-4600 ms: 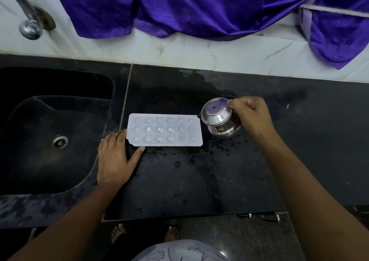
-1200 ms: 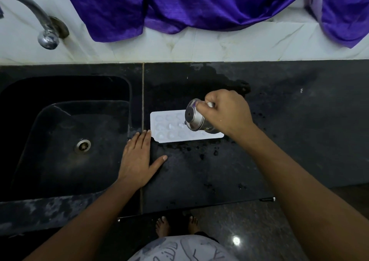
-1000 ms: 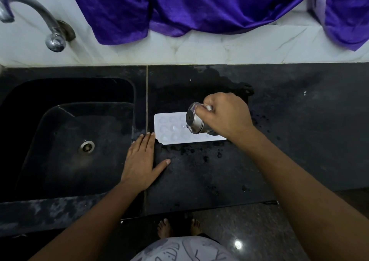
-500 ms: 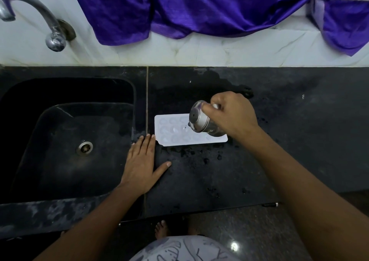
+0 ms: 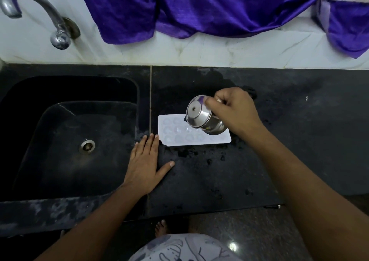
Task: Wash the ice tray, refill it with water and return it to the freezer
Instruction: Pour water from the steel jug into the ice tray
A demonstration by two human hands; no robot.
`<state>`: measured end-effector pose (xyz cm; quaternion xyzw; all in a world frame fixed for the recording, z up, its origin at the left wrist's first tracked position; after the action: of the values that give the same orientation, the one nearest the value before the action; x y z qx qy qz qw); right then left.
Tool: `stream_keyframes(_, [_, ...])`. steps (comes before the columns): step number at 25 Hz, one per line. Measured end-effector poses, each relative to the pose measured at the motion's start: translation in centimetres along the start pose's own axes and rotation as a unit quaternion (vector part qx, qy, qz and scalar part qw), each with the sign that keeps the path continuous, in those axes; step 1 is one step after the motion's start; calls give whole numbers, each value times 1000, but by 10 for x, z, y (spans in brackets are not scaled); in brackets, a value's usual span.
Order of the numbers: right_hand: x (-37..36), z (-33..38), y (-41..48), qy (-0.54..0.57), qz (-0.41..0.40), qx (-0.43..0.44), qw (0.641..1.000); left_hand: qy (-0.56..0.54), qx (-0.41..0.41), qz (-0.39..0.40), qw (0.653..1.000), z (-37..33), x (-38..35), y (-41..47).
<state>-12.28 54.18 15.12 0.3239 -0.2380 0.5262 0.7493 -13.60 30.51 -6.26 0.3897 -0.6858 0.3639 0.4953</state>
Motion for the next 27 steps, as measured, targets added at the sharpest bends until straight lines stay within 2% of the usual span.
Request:
stream_keyframes(3, [-13,16,2,-91,19,43,995,-11,-2,3,1000,0,0,0])
stream_keyframes(7, [-27,27,5,-148,38,75,985,-12,-4,4,1000,0,-1,0])
stream_keyframes(19, [-41,47,11,-225,57,128,964,-18,-8,1,1000,0,-1,-1])
stream_keyframes(24, [-35,39,12,-196,45,113,973,-25,-3,3,1000,0,3,0])
stream_keyframes(27, [-26,12,12,-89,27,51,994,-37,-4,1,999,0,7,-1])
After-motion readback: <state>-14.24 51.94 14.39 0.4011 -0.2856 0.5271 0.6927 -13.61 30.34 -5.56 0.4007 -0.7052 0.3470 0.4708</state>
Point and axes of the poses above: each hand's wrist, its own y-axis towards the middle knuckle, its own x-axis out of the back of the hand, z = x × y, the point moved 10 cm from there along y, towards the middle knuckle, and after that the axes turned 6 degrees about x, right-handed, at the moved point
